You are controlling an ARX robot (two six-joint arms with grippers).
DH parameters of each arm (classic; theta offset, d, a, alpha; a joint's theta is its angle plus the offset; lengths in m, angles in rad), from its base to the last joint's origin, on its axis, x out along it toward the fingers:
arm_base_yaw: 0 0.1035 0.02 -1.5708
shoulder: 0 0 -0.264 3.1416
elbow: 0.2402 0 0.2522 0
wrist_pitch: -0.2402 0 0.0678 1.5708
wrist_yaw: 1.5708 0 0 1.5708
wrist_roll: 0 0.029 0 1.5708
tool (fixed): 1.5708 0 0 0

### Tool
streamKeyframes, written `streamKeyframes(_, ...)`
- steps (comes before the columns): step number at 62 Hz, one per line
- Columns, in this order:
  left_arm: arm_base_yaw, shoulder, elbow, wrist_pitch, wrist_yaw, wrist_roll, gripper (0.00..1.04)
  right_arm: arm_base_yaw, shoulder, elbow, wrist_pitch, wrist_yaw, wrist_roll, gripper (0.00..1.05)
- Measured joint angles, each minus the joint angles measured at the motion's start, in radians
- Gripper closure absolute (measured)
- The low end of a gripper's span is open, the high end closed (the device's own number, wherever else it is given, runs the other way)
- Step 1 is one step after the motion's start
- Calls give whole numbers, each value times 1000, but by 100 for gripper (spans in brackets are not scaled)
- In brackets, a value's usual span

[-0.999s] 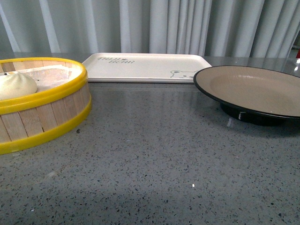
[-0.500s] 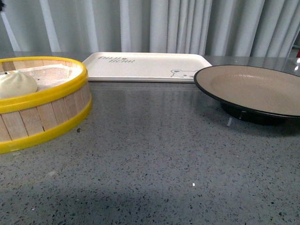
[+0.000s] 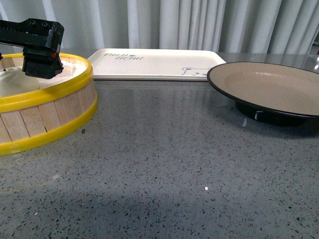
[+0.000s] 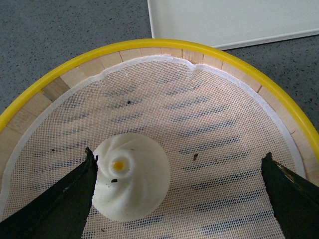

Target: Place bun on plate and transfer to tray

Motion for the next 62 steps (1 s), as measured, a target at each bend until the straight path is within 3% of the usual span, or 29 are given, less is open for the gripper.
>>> streamKeyframes(20, -10, 26, 18, -46, -29, 2, 8, 0, 0, 0, 0, 0, 0, 8)
streamKeyframes(27, -9, 35, 36, -48, -34, 4, 32, 0, 0, 0, 0, 0, 0, 8)
streamKeyframes(53, -10, 42, 44, -61, -25, 0, 98, 0, 0, 0, 0, 0, 0, 8)
streamKeyframes(62, -10, 45, 44, -61, -25, -2, 101, 0, 0, 0, 0, 0, 0, 8)
